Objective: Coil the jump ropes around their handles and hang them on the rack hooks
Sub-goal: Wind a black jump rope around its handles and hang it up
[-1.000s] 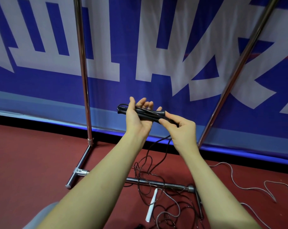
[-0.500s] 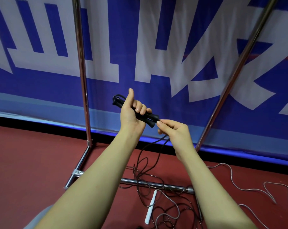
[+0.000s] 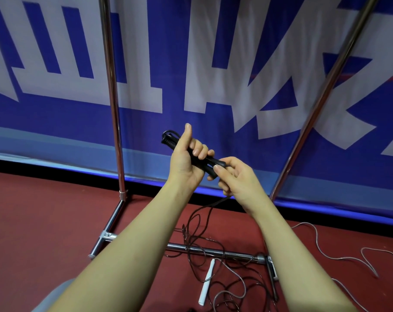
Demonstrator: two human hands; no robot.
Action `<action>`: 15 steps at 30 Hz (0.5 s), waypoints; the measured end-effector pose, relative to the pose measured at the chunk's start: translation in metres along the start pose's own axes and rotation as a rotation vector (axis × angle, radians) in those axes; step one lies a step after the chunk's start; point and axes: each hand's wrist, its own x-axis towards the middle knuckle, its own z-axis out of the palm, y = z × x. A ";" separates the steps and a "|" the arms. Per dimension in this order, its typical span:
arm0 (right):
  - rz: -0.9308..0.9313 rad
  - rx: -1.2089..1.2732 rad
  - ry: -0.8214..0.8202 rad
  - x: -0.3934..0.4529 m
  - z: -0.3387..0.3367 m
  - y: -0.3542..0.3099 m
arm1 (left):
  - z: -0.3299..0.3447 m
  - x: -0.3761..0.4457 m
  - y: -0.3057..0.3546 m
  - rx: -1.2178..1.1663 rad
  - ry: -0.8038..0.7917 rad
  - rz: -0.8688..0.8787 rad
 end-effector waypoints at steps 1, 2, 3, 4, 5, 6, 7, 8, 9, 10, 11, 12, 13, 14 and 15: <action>-0.012 0.009 0.011 0.000 0.000 0.000 | 0.000 0.000 0.000 -0.004 0.002 -0.006; -0.025 0.022 0.023 0.000 0.000 -0.001 | 0.000 0.000 0.000 -0.004 0.006 -0.010; -0.035 0.040 0.036 0.000 0.000 -0.001 | 0.000 0.000 0.000 -0.002 0.003 -0.018; -0.042 0.060 0.052 0.000 0.000 0.000 | 0.000 0.001 0.000 0.006 0.001 -0.028; -0.043 0.083 0.070 -0.001 0.000 0.000 | 0.000 0.002 0.000 0.021 -0.003 -0.041; -0.041 0.107 0.088 -0.001 0.000 0.000 | 0.000 0.002 -0.001 0.053 -0.005 -0.050; -0.035 0.131 0.104 -0.001 -0.001 0.000 | -0.001 0.002 -0.002 0.095 -0.001 -0.054; -0.027 0.150 0.118 -0.001 -0.003 0.001 | -0.001 0.002 -0.003 0.140 0.020 -0.039; -0.018 0.158 0.133 -0.001 -0.005 0.001 | -0.003 0.003 -0.003 0.156 0.045 -0.011; -0.012 0.150 0.150 0.000 -0.007 0.002 | -0.005 0.003 -0.004 0.173 0.077 0.026; -0.005 0.126 0.170 0.001 -0.011 0.005 | -0.008 0.003 -0.005 0.228 0.109 0.060; 0.004 0.086 0.191 0.002 -0.016 0.007 | -0.011 0.004 -0.005 0.364 0.147 0.111; 0.016 0.028 0.212 0.003 -0.021 0.010 | -0.014 0.004 -0.005 0.566 0.172 0.186; 0.029 -0.045 0.227 0.004 -0.025 0.013 | -0.017 0.002 -0.005 0.801 0.163 0.302; 0.039 -0.125 0.232 0.004 -0.028 0.015 | -0.023 0.003 -0.004 1.018 0.102 0.448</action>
